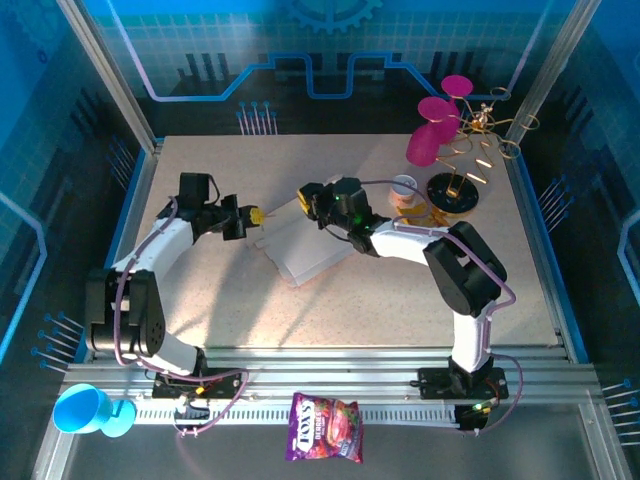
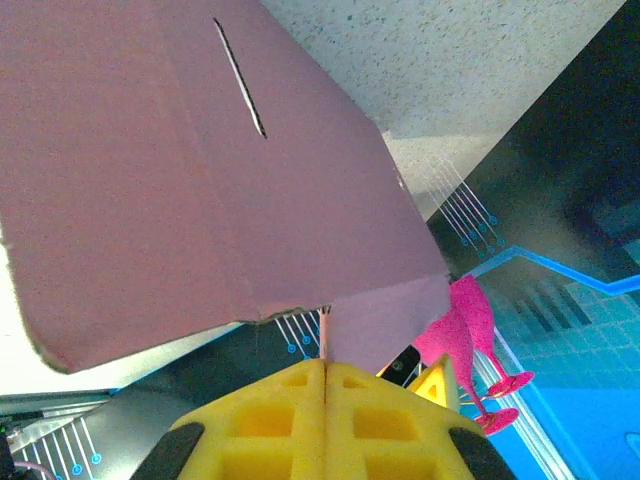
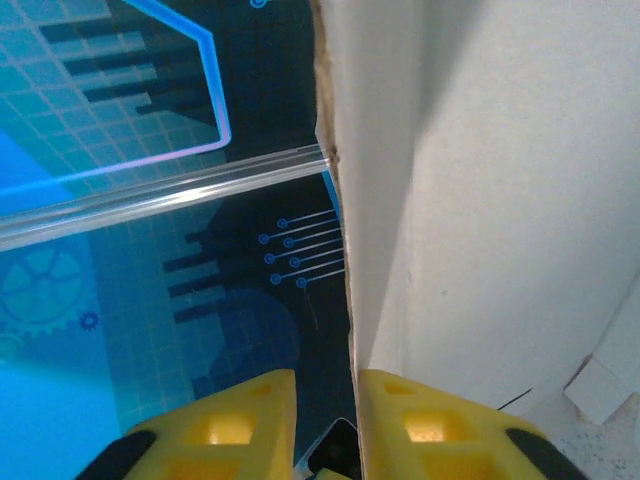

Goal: Fold the paper box

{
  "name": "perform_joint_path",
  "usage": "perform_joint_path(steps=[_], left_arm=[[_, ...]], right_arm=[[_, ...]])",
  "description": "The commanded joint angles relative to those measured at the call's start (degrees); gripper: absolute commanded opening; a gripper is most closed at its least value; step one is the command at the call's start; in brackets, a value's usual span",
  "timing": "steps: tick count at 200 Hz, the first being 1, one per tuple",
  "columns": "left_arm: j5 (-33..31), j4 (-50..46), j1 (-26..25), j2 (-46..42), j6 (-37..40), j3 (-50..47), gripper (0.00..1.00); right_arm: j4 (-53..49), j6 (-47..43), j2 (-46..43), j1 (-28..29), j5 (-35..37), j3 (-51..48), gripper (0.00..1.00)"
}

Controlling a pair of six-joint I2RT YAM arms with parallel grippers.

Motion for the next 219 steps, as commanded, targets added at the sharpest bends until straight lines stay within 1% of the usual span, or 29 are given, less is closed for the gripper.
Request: perform_joint_path(steps=[1, 19, 43, 62, 72, 99, 124, 134, 149, 154, 219], left_arm=[[0.5, -3.4, 0.7, 1.8, 1.7, 1.0, 0.0], [0.7, -3.1, 0.7, 2.4, 1.9, 1.3, 0.0], [0.6, -4.5, 0.9, 3.1, 3.3, 2.7, 0.0], [0.6, -4.9, 0.9, 3.6, 3.8, 3.2, 0.0], [0.6, -4.9, 0.9, 3.7, 3.8, 3.4, 0.0], [0.7, -5.3, 1.2, 4.2, 4.4, 4.3, 0.0], [0.7, -6.2, 1.6, 4.5, 5.5, 5.0, 0.0], [0.9, -6.4, 1.7, 4.7, 5.8, 5.0, 0.0], [1.1, -6.6, 1.8, 4.8, 6.4, 5.2, 0.0], [1.0, -6.7, 1.8, 4.9, 6.5, 5.2, 0.0], [1.0, -7.2, 1.9, 5.2, 7.3, 5.3, 0.0]], right_arm=[[0.7, 0.2, 2.1, 0.3, -0.2, 1.4, 0.2], [0.4, 0.3, 3.6, 0.0, -0.5, 2.8, 0.21], [-0.8, -0.2, 4.6, -0.5, -0.6, 5.2, 0.31], [-2.8, -1.6, 4.8, -0.6, -0.9, 7.4, 0.33], [-3.7, -2.0, 5.1, -0.6, -1.1, 8.2, 0.3], [-4.0, -1.4, 6.7, -0.6, -1.4, 9.0, 0.13], [-4.8, -1.0, 7.3, -0.7, -1.4, 9.0, 0.09], [-5.7, -1.0, 7.3, -0.9, -1.3, 9.0, 0.11], [-6.5, -1.5, 7.2, -1.1, -0.7, 9.4, 0.22], [-6.8, -1.6, 7.4, -1.1, -0.7, 9.8, 0.24], [-7.9, -1.5, 10.5, -1.2, -1.3, 14.2, 0.24]])
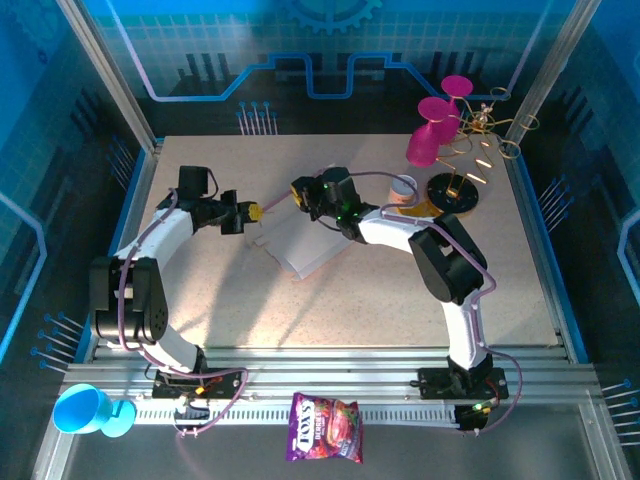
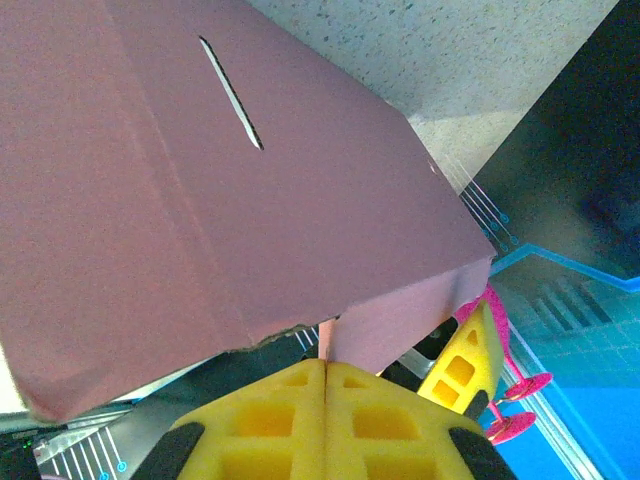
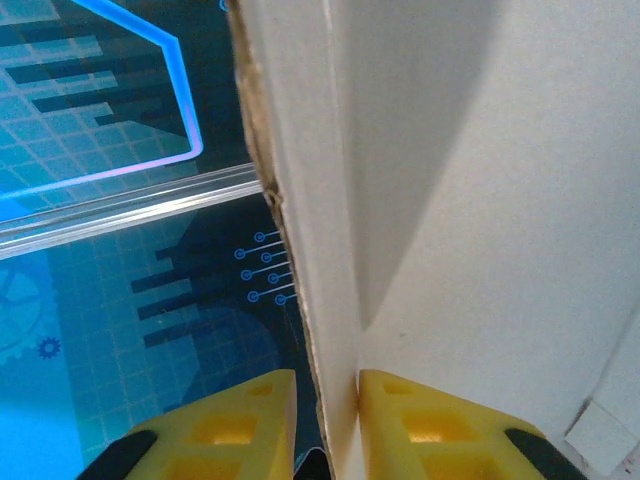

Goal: Fold the paper box

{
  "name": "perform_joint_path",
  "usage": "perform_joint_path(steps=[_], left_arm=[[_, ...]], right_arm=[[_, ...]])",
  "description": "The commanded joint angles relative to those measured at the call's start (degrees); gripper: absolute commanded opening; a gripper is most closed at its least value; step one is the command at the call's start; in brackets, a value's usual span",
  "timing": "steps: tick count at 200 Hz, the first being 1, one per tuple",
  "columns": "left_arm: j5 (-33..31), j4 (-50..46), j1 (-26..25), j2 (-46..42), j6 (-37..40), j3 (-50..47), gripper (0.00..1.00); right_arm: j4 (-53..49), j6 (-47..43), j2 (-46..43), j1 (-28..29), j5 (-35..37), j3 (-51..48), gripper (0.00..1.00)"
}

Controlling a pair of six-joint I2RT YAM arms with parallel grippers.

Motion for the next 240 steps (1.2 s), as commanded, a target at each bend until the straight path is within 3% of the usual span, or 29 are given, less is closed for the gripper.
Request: perform_joint_path(steps=[1, 25, 62, 84, 92, 101, 110, 130, 148, 171, 198, 240], left_arm=[[0.0, -4.2, 0.7, 1.2, 1.4, 1.1, 0.0], [-0.2, -3.8, 0.9, 1.3, 1.4, 0.7, 0.0], [0.0, -4.4, 1.3, 1.8, 2.5, 1.7, 0.0], [0.3, -4.9, 1.7, 1.9, 3.6, 2.0, 0.0], [0.6, -4.5, 2.0, 1.8, 4.1, 2.0, 0.13], [0.9, -3.7, 2.4, 1.3, 5.1, 2.5, 0.36], [0.5, -5.5, 2.8, 0.6, 7.8, 4.2, 0.54], [-3.9, -16.6, 4.0, -1.5, 18.6, 10.3, 0.66], [-11.1, -26.0, 5.7, -3.4, 27.9, 13.2, 0.68], [-14.4, -24.1, 8.5, -5.3, 34.8, 9.2, 0.65], [-14.6, -21.3, 9.1, -3.4, 45.9, 7.5, 0.44], [-16.6, -17.9, 8.0, -4.4, 60.3, 4.7, 0.26]], right_arm=[[-1.4, -0.3, 2.0, -0.4, -0.2, 2.3, 0.23], [-2.1, -0.1, 2.4, -0.4, -0.3, 2.7, 0.16], [-3.3, -0.3, 3.4, -0.5, -0.2, 3.2, 0.17], [-4.1, -0.6, 4.4, -0.6, -0.1, 4.4, 0.12], [-4.5, -0.9, 4.8, -0.7, 0.0, 4.8, 0.07], [-5.3, -1.1, 5.0, -0.7, 0.4, 5.0, 0.0], [-5.8, -1.2, 5.2, -0.8, 0.8, 5.0, 0.0], [-5.5, -0.5, 5.8, -1.1, 1.5, 5.1, 0.0], [-6.8, -1.2, 6.1, -1.5, 1.3, 6.9, 0.0], [-7.5, -1.5, 6.7, -1.7, 0.7, 8.4, 0.0], [-8.2, -1.5, 6.8, -1.8, 0.5, 9.1, 0.0], [-8.1, -1.5, 6.9, -1.8, 0.0, 8.7, 0.0]])
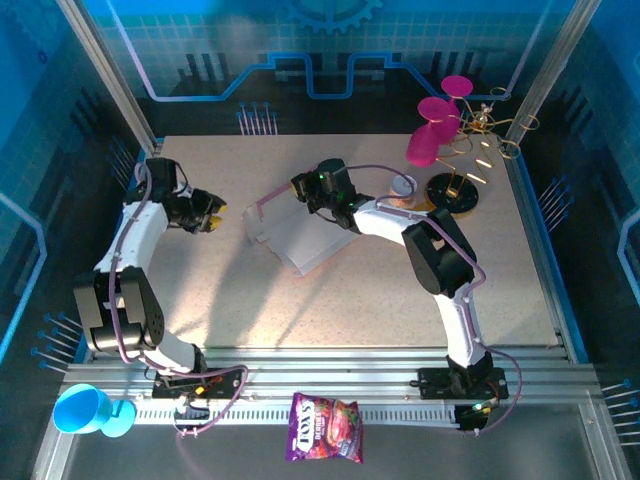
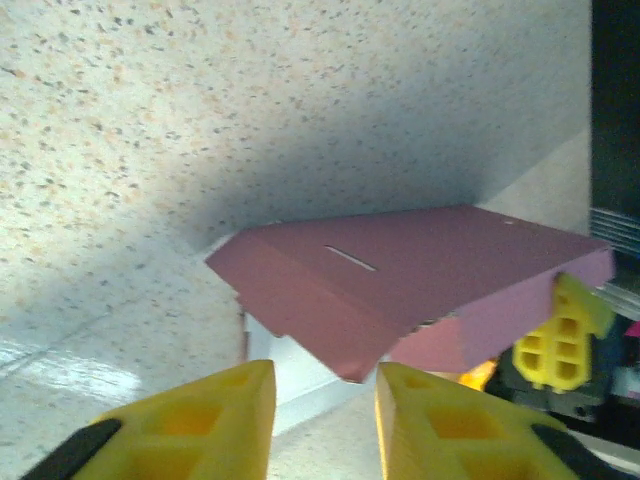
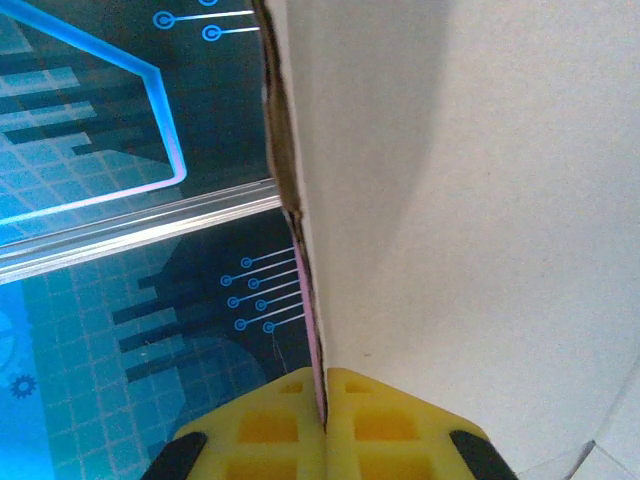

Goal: Fold the paper box

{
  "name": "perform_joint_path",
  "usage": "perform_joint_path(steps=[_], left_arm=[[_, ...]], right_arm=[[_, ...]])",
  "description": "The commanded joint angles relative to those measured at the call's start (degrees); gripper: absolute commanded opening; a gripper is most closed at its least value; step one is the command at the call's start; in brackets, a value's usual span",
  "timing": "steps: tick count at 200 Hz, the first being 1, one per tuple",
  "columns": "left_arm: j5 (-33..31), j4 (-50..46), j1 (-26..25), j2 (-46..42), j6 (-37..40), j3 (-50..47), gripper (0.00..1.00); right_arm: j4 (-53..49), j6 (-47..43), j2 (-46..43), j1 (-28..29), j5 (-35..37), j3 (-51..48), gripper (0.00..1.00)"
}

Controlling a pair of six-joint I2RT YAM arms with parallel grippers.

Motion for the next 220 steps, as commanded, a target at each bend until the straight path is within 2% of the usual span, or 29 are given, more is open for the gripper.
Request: perform_joint_path(steps=[1, 29, 44, 69, 103, 120, 180, 220], left_arm=[[-2.2, 1.6, -0.9, -1.2, 13.1, -2.4, 0.26], [-5.1, -0.2, -3.5, 0.3, 19.0, -3.3, 0.18], [-6.9, -1.1, -6.2, 1.3, 21.1, -4.2, 0.17], [-11.4, 0.6, -10.2, 0.2, 22.7, -6.8, 0.26], [-13.8, 4.8, -11.9, -3.4, 24.3, -9.9, 0.43], [-15.7, 4.2, -12.9, -3.5, 25.4, -9.4, 0.47], [-20.7, 4.4, -16.5, 3.4, 25.9, -4.6, 0.48], [-26.2, 4.4, -18.2, 7.7, 23.8, -0.1, 0.4]], right_arm=[[-2.5, -0.6, 1.8, -0.6, -0.1, 0.5, 0.0], [-1.9, -0.1, 1.4, -0.6, 0.1, -0.3, 0.0], [-1.6, 0.0, 1.5, -0.6, 0.1, -0.1, 0.0], [-1.8, -0.1, 1.4, -0.6, 0.2, -0.1, 0.0], [-1.8, 0.0, 1.3, -0.6, 0.0, -0.3, 0.0], [-1.6, 0.0, 1.3, -0.6, 0.0, -0.4, 0.0], [-1.0, 0.4, 1.4, -0.7, -0.1, -0.4, 0.0], [-0.7, 0.5, 1.3, -0.6, -0.2, -0.4, 0.0]])
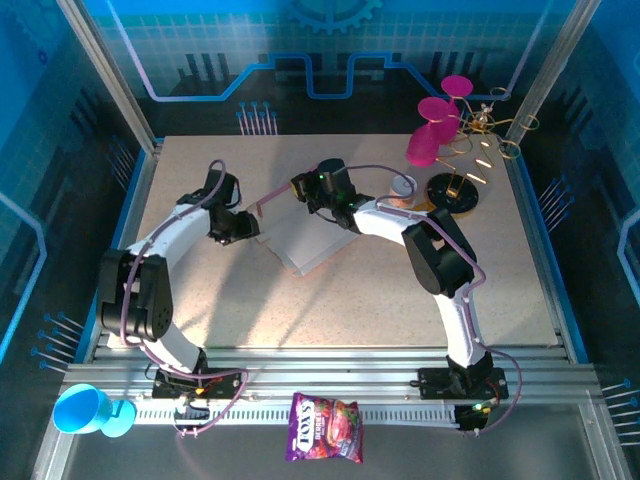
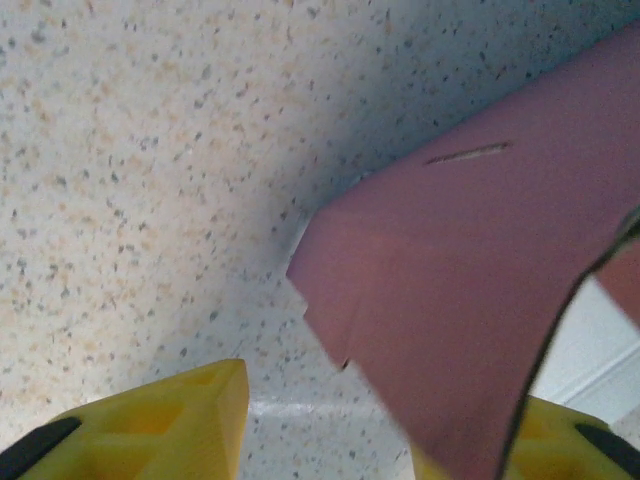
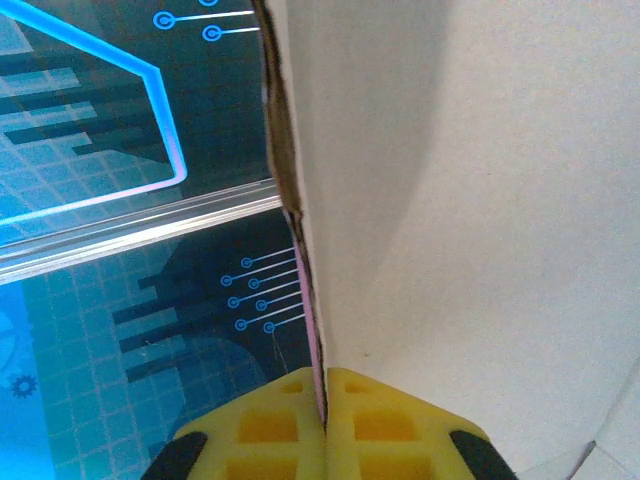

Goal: Fold the paper box

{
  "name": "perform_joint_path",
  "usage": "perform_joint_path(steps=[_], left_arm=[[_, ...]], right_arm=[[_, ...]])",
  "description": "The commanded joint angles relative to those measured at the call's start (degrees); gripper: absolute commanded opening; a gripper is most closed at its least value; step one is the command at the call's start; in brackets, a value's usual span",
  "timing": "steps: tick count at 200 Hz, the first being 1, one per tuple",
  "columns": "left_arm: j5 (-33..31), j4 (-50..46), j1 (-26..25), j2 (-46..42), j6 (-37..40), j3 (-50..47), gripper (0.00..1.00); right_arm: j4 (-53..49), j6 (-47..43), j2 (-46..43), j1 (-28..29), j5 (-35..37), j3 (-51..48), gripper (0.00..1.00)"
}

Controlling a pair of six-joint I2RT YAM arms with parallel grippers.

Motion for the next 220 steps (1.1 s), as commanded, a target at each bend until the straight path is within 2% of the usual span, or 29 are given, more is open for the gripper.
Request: perform_joint_path(steps=[1, 39, 85, 99, 129, 145, 181, 220], left_arm=[[-5.0, 0.8, -1.0, 1.9, -0.7, 3.0, 0.4], [-9.3, 3.0, -2.1, 2.2, -4.1, 1.8, 0.18], [-15.2, 2.8, -4.3, 2.8, -9.7, 1.2, 0.07], [-16.3, 2.6, -5.0, 3.6, -12.4, 1.6, 0.0], [-19.4, 2.0, -6.8, 4.2, -17.6, 2.4, 0.0], [-18.6, 2.3, -7.0, 4.3, -19.5, 2.3, 0.0], [-14.9, 7.2, -6.6, -2.9, -21.2, -2.0, 0.02], [-5.2, 15.9, -4.0, -7.0, -24.1, -7.9, 0.04]], right_arm=[[-0.8, 0.5, 1.3, -0.6, -0.2, -0.4, 0.0], [-0.5, 0.9, 1.3, -0.6, 0.1, -0.7, 0.0], [0.2, 1.6, 1.2, -0.6, 0.5, -1.4, 0.0], [0.6, 2.0, 0.9, -0.6, 0.8, -1.8, 0.0], [1.2, 2.4, 1.1, -0.6, 0.9, -1.7, 0.0], [1.3, 2.4, 1.3, -0.5, 0.9, -1.8, 0.0], [2.1, 2.5, 0.5, -0.8, 1.5, -3.2, 0.0], [3.4, 2.9, 0.3, -0.8, 1.7, -4.1, 0.0]])
